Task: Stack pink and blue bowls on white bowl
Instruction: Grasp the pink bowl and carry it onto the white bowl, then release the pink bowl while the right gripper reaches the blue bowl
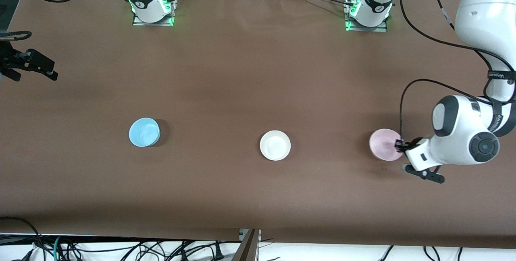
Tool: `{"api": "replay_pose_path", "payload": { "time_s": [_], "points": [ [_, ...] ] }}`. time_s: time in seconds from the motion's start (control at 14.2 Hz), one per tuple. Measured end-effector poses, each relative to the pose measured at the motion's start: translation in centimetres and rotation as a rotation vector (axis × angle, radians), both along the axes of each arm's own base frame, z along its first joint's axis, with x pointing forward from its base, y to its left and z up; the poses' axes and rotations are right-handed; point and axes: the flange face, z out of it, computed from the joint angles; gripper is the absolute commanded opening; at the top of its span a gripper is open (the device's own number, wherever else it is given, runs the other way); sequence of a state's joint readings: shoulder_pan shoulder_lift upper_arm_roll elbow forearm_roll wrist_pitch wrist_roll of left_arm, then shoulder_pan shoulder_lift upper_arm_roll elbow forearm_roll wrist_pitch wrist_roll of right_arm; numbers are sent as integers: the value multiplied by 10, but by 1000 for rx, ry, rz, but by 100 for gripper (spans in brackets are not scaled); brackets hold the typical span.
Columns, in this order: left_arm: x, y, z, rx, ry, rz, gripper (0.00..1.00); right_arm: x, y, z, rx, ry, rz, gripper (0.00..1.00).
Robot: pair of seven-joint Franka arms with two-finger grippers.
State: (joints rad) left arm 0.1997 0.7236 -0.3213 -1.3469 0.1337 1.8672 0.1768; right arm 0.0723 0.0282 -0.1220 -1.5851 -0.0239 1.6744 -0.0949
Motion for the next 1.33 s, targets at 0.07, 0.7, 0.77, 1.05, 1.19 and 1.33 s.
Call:
{"api": "replay_pose_path", "payload": {
  "time_s": [0.07, 0.7, 0.77, 1.05, 1.19, 1.33],
  "points": [
    [0, -22, 12, -40, 5, 36, 0, 1, 1, -1, -7, -2, 2, 99],
    [-52, -295, -10, -109, 78, 485, 0, 19, 21, -40, -2, 64, 25, 99],
    [-58, -310, -15, -103, 82, 516, 0, 18, 22, -41, -1, 78, 27, 99],
    [-57, -331, -39, -127, 44, 645, 0, 20, 24, -62, -1, 141, 27, 99],
    [-55, -330, -54, -115, 22, 661, 0, 20, 25, -78, -1, 198, 26, 99],
    [-54, -327, -65, -78, 0, 661, 0, 17, 24, -90, 1, 196, 27, 99]
  ]
}}
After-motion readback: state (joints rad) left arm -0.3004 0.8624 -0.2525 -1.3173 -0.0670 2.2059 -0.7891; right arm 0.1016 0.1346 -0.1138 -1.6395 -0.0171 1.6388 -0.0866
